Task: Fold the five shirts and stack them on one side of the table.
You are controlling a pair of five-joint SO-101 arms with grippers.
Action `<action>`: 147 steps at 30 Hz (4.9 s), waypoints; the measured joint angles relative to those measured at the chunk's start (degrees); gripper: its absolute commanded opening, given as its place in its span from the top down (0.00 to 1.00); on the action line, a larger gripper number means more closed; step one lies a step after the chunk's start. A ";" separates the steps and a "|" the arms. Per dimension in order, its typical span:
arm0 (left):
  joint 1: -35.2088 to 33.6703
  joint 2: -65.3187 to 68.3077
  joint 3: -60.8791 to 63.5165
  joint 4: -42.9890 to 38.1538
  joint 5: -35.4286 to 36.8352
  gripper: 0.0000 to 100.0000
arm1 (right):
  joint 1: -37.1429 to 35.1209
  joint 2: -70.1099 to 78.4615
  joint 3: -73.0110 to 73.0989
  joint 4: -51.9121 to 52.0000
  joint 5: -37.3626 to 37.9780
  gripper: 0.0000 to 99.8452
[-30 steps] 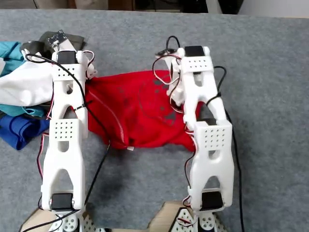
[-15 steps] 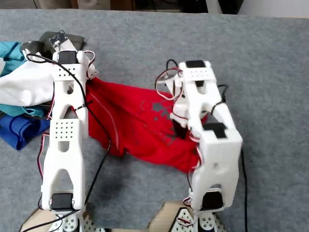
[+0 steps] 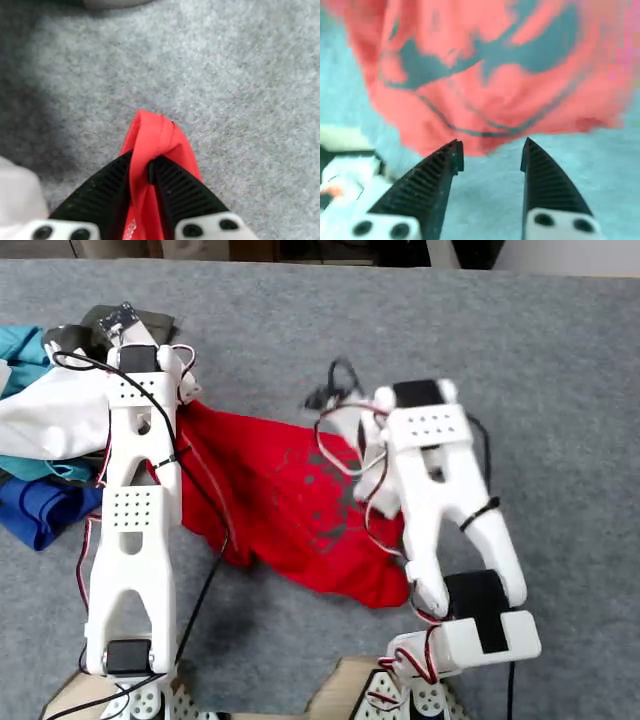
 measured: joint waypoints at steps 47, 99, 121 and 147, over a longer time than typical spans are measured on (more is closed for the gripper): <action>2.37 0.00 0.00 -0.88 -0.09 0.98 | 9.58 58.02 -82.29 -10.73 -12.48 1.00; 2.55 0.00 0.00 -1.58 0.09 0.98 | 7.30 42.90 -29.63 4.84 -15.91 1.00; 2.55 0.00 0.00 -1.58 0.09 0.98 | -2.20 12.04 18.55 -15.65 4.40 0.67; 2.55 0.00 0.00 -1.58 0.09 0.98 | 8.09 29.80 -19.69 -16.44 -0.09 0.77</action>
